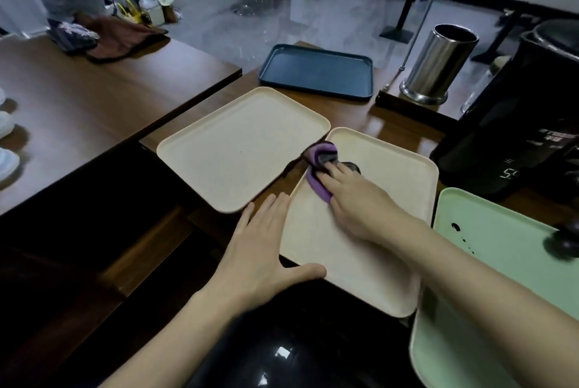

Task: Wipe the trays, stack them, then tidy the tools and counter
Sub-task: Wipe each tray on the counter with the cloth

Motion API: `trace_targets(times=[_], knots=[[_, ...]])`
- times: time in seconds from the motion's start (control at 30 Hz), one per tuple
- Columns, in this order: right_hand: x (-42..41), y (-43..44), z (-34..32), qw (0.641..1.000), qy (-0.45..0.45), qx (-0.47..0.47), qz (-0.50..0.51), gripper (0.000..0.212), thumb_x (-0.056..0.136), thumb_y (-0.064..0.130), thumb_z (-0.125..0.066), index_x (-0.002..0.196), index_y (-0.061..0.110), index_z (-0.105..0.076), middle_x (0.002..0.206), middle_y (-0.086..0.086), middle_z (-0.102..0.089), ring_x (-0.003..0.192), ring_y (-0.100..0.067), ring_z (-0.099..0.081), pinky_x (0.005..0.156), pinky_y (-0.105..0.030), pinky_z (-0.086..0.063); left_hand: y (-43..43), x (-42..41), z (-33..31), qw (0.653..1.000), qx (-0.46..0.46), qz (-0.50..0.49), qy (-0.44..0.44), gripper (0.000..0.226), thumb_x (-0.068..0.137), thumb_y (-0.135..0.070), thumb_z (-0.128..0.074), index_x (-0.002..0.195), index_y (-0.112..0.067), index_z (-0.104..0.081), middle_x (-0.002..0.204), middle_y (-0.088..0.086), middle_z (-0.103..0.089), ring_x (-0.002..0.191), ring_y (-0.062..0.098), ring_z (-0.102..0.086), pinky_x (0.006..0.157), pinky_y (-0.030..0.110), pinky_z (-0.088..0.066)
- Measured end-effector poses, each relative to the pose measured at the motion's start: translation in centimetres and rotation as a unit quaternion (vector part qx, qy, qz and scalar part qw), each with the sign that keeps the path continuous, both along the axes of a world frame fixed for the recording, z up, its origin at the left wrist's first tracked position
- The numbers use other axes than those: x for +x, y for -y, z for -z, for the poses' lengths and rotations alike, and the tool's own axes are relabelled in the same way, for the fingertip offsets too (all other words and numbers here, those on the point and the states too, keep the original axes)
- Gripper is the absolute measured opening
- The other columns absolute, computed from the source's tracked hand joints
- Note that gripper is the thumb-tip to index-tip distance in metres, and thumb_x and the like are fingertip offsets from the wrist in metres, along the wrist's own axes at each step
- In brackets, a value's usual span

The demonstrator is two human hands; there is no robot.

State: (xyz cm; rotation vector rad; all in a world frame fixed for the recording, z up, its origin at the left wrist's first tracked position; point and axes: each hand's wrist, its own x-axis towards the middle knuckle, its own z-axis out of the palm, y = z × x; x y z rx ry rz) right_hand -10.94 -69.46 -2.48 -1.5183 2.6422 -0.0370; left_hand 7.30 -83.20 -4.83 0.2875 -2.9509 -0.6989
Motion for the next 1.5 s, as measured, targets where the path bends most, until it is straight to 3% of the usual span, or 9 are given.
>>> trace_targets(times=[0.2,0.4,0.5,0.73,0.87,1.03,1.23,1.4,1.5], knots=[[-4.5,2.6,-0.9,0.99,0.04,-0.019,0.131,0.053,0.1,0.012,-0.038,0.153,0.014,-0.036,0.164,-0.006,-0.023,0.149,-0.028,-0.02,0.113,-0.043,-0.031,0.5,-0.2,0.4,1.0,0.019,0.009,-0.003,0.13,0.069,-0.097,-0.045,0.163,-0.023,0.003,0.17,-0.011,0.002,0.153,-0.002,0.014,0.126,0.033,0.011],[7.6,-1.0,-1.9,0.991,0.107,-0.055,-0.063,0.06,0.079,0.007,-0.046,0.139,0.003,-0.055,0.151,-0.017,-0.046,0.138,-0.029,-0.036,0.109,-0.01,-0.01,0.7,-0.6,0.7,0.997,0.022,0.024,-0.072,0.114,0.069,-0.093,-0.055,0.157,-0.026,-0.027,0.158,-0.01,-0.038,0.15,0.004,-0.024,0.126,0.031,-0.002],[10.0,-2.2,-2.4,0.987,0.147,-0.042,-0.056,0.073,0.082,0.021,-0.025,0.153,0.018,-0.04,0.165,-0.002,-0.026,0.15,-0.017,-0.014,0.104,0.001,0.011,0.7,-0.8,0.2,0.994,0.03,0.037,-0.096,0.099,0.065,-0.09,-0.063,0.147,-0.037,-0.04,0.141,-0.013,-0.053,0.14,0.009,-0.041,0.122,0.037,-0.021],[10.0,-8.4,-3.0,0.99,0.133,0.013,0.042,0.063,0.097,0.012,-0.035,0.158,0.028,-0.029,0.169,0.006,-0.006,0.154,-0.013,-0.007,0.111,-0.006,0.006,1.0,-0.4,0.6,0.999,-0.01,0.03,0.012,0.135,0.067,-0.098,-0.042,0.163,-0.012,-0.003,0.171,0.001,-0.007,0.157,0.012,-0.001,0.128,0.038,0.002],[10.0,-6.2,-3.0,0.991,0.123,-0.006,0.048,0.064,0.094,0.007,-0.041,0.156,0.023,-0.034,0.169,0.0,-0.011,0.153,-0.02,-0.01,0.118,-0.026,-0.012,1.1,-0.6,0.8,0.999,-0.012,0.032,0.006,0.136,0.064,-0.101,-0.038,0.163,-0.014,-0.007,0.171,0.001,-0.011,0.157,0.012,-0.003,0.128,0.041,-0.002],[10.4,-2.0,-2.8,0.987,0.153,-0.028,-0.036,0.056,0.099,0.008,-0.042,0.153,0.025,-0.041,0.166,0.004,-0.022,0.151,-0.019,-0.014,0.116,-0.027,-0.013,1.6,-0.9,0.7,0.998,0.038,0.036,-0.027,0.113,0.064,-0.095,-0.055,0.156,-0.035,-0.029,0.157,-0.008,-0.04,0.152,0.012,-0.021,0.126,0.044,-0.013],[9.7,-6.7,-2.5,0.986,0.163,0.018,-0.029,0.059,0.099,0.017,-0.031,0.15,0.046,-0.037,0.166,0.018,-0.015,0.154,-0.013,-0.011,0.12,-0.042,-0.027,1.6,-0.6,0.3,0.999,0.006,0.028,0.031,0.137,0.06,-0.103,-0.043,0.164,-0.019,-0.01,0.17,-0.003,-0.013,0.156,0.009,-0.003,0.128,0.037,-0.004],[10.9,-9.4,-2.2,0.992,0.119,0.03,0.02,0.061,0.099,0.012,-0.036,0.158,0.03,-0.027,0.168,0.004,-0.011,0.151,-0.023,-0.015,0.12,-0.039,-0.022,1.0,-0.3,-1.0,0.998,0.001,0.026,0.052,0.141,0.059,-0.106,-0.036,0.163,-0.016,-0.008,0.17,0.0,-0.016,0.157,0.017,-0.007,0.128,0.039,-0.006],[11.6,-8.8,-1.6,0.992,0.114,0.02,0.049,0.063,0.098,0.012,-0.037,0.157,0.027,-0.026,0.168,-0.001,-0.012,0.149,-0.029,-0.018,0.119,-0.043,-0.024,1.2,-0.7,-1.7,0.998,-0.007,0.048,0.049,0.123,0.072,-0.096,-0.043,0.159,-0.012,-0.019,0.158,0.003,-0.037,0.149,0.023,-0.029,0.121,0.038,-0.021]])
